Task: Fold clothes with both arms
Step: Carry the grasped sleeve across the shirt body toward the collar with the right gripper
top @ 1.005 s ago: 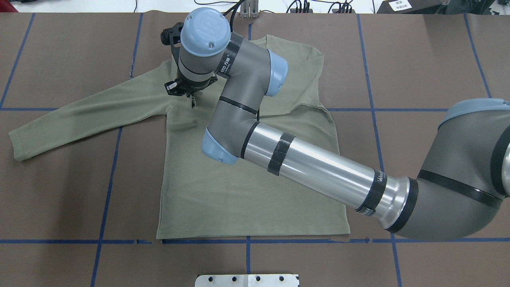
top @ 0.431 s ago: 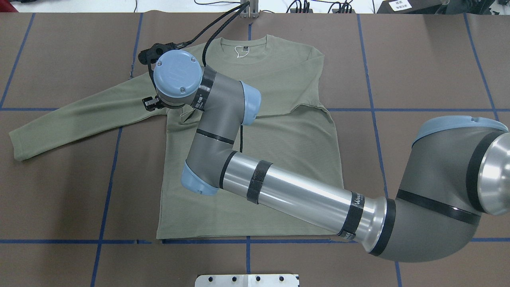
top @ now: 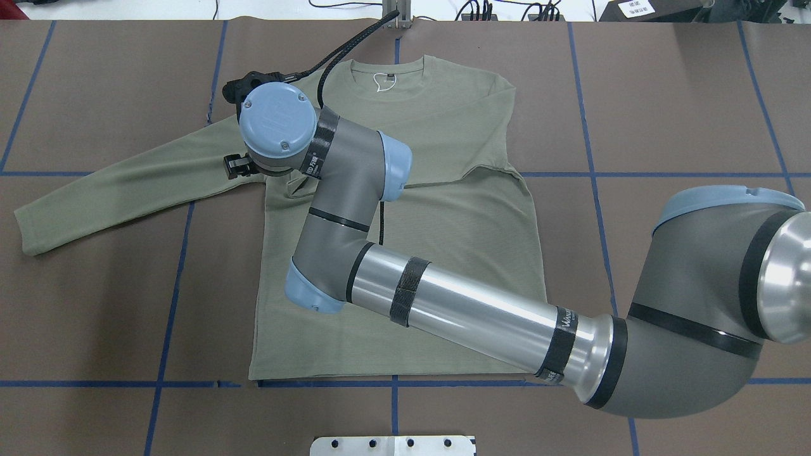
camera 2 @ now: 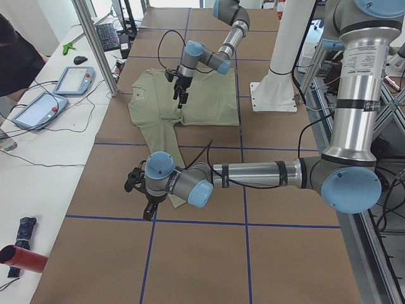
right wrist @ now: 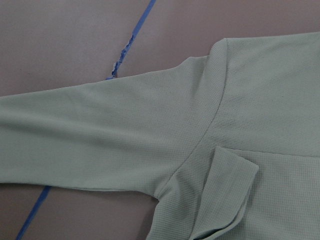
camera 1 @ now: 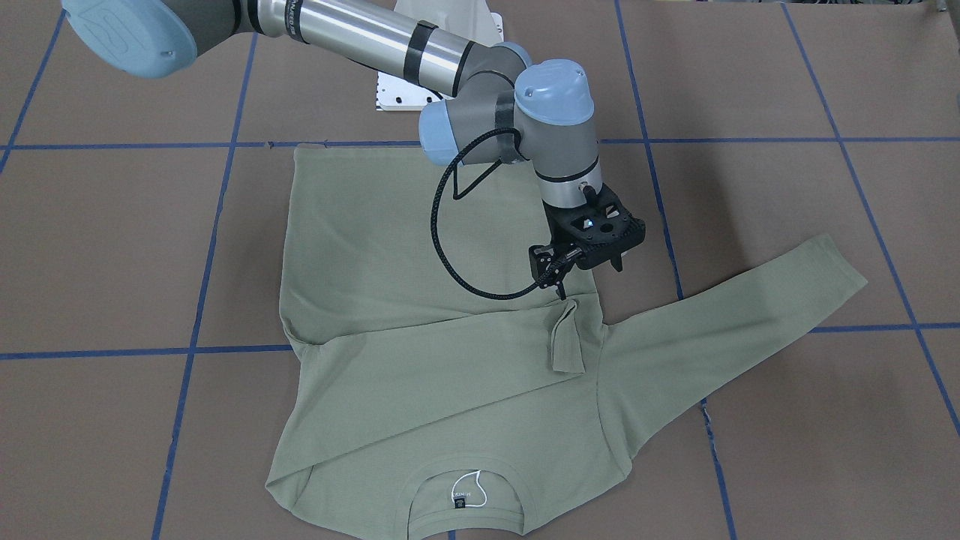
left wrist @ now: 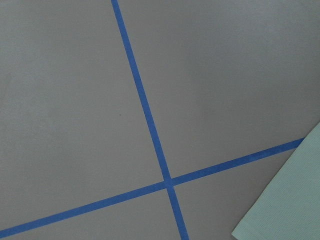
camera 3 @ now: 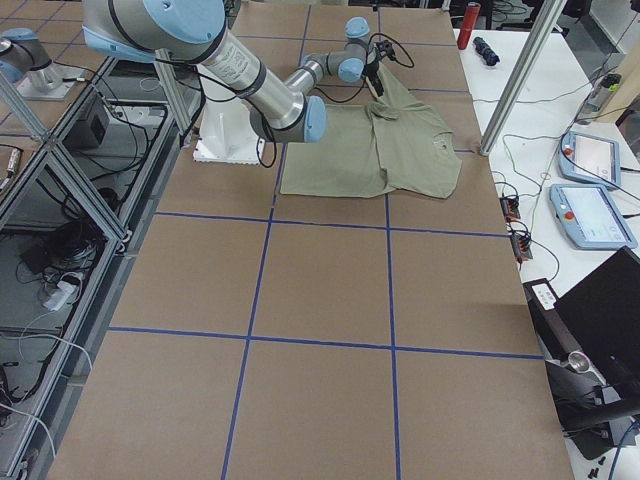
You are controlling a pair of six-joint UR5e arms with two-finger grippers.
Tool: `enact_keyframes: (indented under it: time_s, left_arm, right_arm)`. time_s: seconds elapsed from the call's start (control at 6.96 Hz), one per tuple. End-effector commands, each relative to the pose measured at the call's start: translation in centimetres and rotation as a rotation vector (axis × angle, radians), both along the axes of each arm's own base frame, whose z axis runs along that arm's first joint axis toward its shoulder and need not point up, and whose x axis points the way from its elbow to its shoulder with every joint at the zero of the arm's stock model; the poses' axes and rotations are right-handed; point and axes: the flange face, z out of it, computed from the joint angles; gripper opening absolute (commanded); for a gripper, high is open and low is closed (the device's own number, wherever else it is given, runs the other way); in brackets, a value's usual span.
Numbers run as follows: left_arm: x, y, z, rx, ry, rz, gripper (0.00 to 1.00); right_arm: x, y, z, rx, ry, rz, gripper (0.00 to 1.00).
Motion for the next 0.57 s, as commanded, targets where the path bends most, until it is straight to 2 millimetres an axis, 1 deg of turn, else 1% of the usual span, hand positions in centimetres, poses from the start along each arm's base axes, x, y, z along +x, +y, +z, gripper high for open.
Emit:
enact_keyframes:
  time_s: [0.0, 0.14, 0.29, 0.43]
  left_arm:
    - [3.5, 0.1, 0.8, -0.004, 0.036, -0.019, 0.99]
    - [6.5, 0.7, 0.5, -0.007, 0.057, -0.094, 0.99]
    - [8.9, 2.1, 0.6, -0.039, 0.097, -0.128, 0.99]
    - [10.1, 2.6, 0.5, -0.074, 0.106, -0.18, 0.99]
  right_arm:
    - [2.5, -3.1, 2.3, -0.103, 0.046, 0.029, 0.99]
    - [6.5, -4.6, 3.4, -0.187, 0.098, 0.007, 0.99]
    - [11.6, -6.0, 5.3, -0.282, 0.123, -0.022, 0.99]
    - [16.3, -7.7, 7.0, -0.365, 0.137, -0.023, 1.0]
